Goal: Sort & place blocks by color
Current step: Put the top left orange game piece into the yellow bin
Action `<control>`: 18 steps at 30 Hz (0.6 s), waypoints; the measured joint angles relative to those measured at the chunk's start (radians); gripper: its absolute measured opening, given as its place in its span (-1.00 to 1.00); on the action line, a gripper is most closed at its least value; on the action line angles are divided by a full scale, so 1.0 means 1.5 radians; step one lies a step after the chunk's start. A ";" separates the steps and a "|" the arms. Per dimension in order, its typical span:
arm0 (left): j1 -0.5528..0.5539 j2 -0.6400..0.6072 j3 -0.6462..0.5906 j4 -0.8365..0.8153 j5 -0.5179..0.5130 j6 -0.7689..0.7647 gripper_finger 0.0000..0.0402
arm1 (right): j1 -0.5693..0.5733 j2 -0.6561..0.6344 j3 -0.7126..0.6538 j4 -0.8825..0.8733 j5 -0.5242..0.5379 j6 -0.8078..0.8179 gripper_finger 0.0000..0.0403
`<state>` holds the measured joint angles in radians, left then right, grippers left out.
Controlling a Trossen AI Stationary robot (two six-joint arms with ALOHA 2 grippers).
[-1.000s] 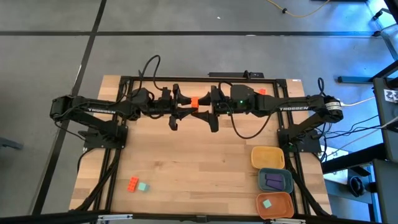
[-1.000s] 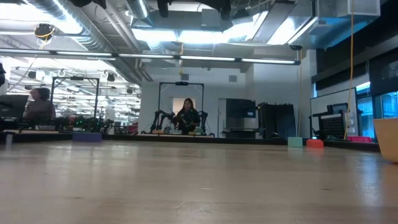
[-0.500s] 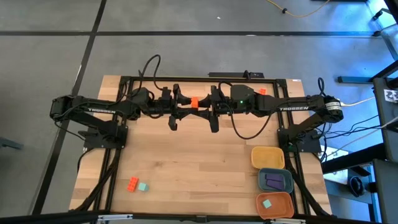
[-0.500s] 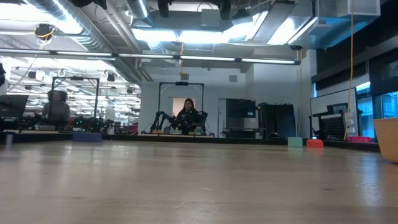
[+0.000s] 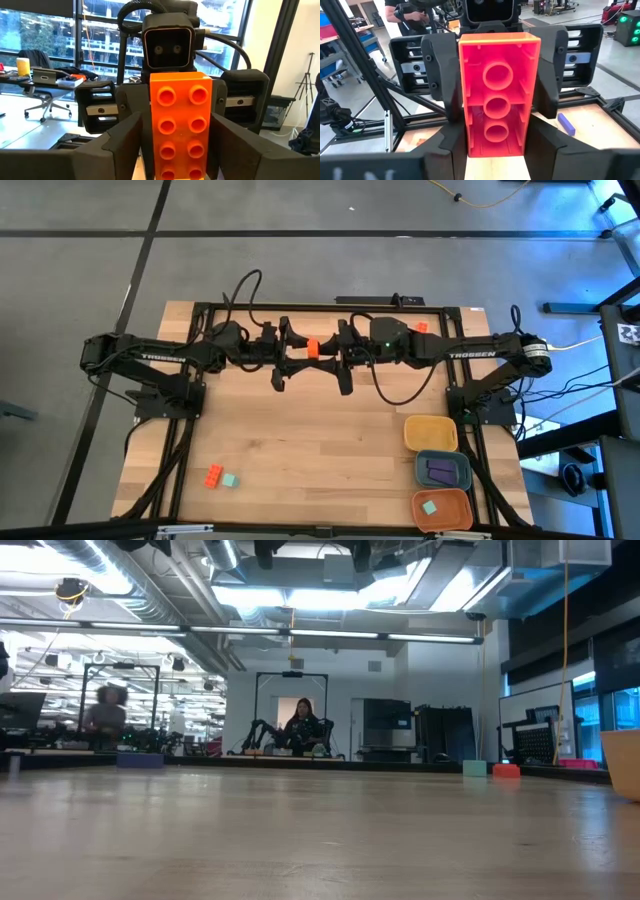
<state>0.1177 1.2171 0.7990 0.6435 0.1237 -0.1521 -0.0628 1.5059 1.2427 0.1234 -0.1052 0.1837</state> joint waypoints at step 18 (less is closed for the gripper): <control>0.068 -0.217 -0.001 -0.262 0.013 0.056 0.10 | -0.011 -0.194 -0.049 -0.270 0.087 -0.043 -0.30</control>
<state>0.2196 0.8919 0.7979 0.2503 0.1429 -0.0683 -0.0789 1.2145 1.1694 -0.2815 0.0256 0.1192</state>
